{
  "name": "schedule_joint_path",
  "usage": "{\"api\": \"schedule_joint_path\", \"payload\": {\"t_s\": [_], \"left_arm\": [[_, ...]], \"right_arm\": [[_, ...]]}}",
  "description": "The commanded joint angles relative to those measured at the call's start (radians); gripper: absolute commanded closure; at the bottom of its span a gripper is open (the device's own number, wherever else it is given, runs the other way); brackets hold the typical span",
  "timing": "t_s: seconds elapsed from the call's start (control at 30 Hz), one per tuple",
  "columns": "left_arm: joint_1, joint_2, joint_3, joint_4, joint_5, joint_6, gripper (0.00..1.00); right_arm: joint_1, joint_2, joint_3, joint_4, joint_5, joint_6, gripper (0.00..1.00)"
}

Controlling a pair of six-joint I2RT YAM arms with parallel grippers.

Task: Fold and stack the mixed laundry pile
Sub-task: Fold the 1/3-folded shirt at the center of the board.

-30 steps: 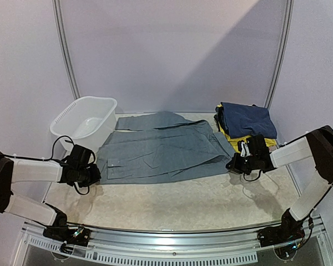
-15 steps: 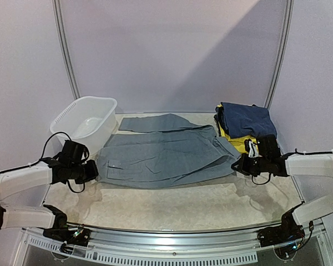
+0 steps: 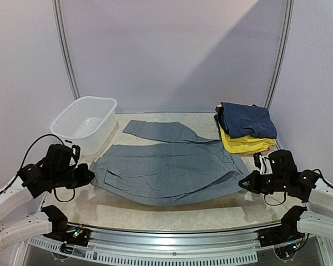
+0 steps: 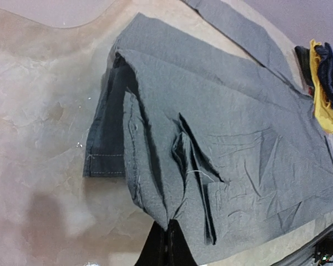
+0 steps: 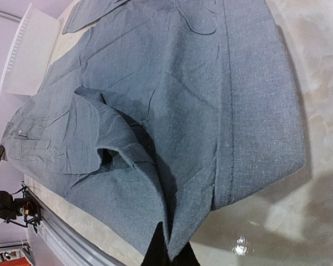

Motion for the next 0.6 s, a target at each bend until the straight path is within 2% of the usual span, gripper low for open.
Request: {"api": "schedule_joint_path", "payload": {"t_s": [0.0,0.23,0.3,0.37,0.43,0.5,0.57], "left_arm": [[-0.043,-0.144,-0.043,-0.114,-0.043,-0.102,1.0],[-0.081,-0.25,-0.045,-0.173,-0.043,-0.178,1.0],[-0.089,-0.266,-0.041,-0.187,-0.066,-0.187,0.94],[-0.092,-0.281,-0.045,-0.195,-0.083,-0.197,0.78],[-0.092,-0.299,-0.044,-0.198,-0.101,-0.201,0.59],[-0.092,-0.31,-0.036,-0.199,-0.13,-0.198,0.38],[-0.092,-0.296,-0.016,-0.197,-0.162,-0.171,0.22]], "right_arm": [[0.097,-0.076,-0.03,-0.146,0.108,0.104,1.0],[0.192,-0.164,-0.044,-0.233,0.177,0.194,1.0],[0.198,-0.177,-0.045,-0.257,0.184,0.205,0.96],[0.2,-0.184,-0.049,-0.272,0.183,0.213,0.87],[0.2,-0.194,-0.053,-0.273,0.184,0.219,0.67],[0.199,-0.205,-0.049,-0.265,0.2,0.222,0.52],[0.2,-0.207,-0.027,-0.268,0.233,0.215,0.4]]}}
